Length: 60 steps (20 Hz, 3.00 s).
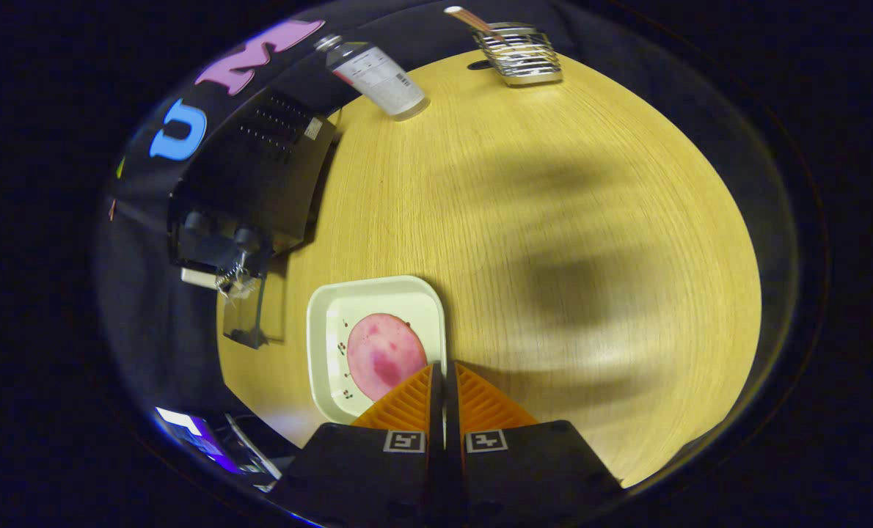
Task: Open the toaster oven, put the food inside, and close the toaster oven door.
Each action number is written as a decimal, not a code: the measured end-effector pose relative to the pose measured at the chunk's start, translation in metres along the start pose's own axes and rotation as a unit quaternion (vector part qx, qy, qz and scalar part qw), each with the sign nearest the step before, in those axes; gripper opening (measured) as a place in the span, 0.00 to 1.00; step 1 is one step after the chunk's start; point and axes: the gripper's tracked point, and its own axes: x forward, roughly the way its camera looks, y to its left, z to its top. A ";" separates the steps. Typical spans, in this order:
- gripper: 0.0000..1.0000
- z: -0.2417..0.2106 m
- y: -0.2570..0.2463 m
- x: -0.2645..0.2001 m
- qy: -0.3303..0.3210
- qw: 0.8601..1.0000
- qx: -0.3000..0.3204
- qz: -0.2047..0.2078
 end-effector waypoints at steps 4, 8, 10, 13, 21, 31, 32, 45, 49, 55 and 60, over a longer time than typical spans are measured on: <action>0.06 -0.008 0.006 -0.006 -0.023 0.996 0.070 0.047; 0.06 -0.014 0.022 -0.017 -0.044 0.990 0.105 0.086; 0.05 -0.017 0.035 -0.023 -0.051 0.987 0.118 0.097; 0.05 -0.034 0.063 -0.034 -0.053 0.985 0.125 0.104; 0.05 -0.072 0.186 -0.019 -0.060 0.982 0.137 0.112; 0.05 -0.015 0.308 0.052 -0.150 0.957 0.235 0.079; 0.05 -0.010 0.313 0.056 -0.158 0.951 0.256 0.071; 0.06 0.028 0.346 0.118 -0.249 0.840 0.481 0.012; 0.05 0.034 0.341 0.124 -0.265 0.817 0.511 -0.003; 0.06 0.041 0.342 0.128 -0.269 0.793 0.547 -0.006; 0.11 0.044 0.349 0.129 -0.258 0.790 0.556 0.027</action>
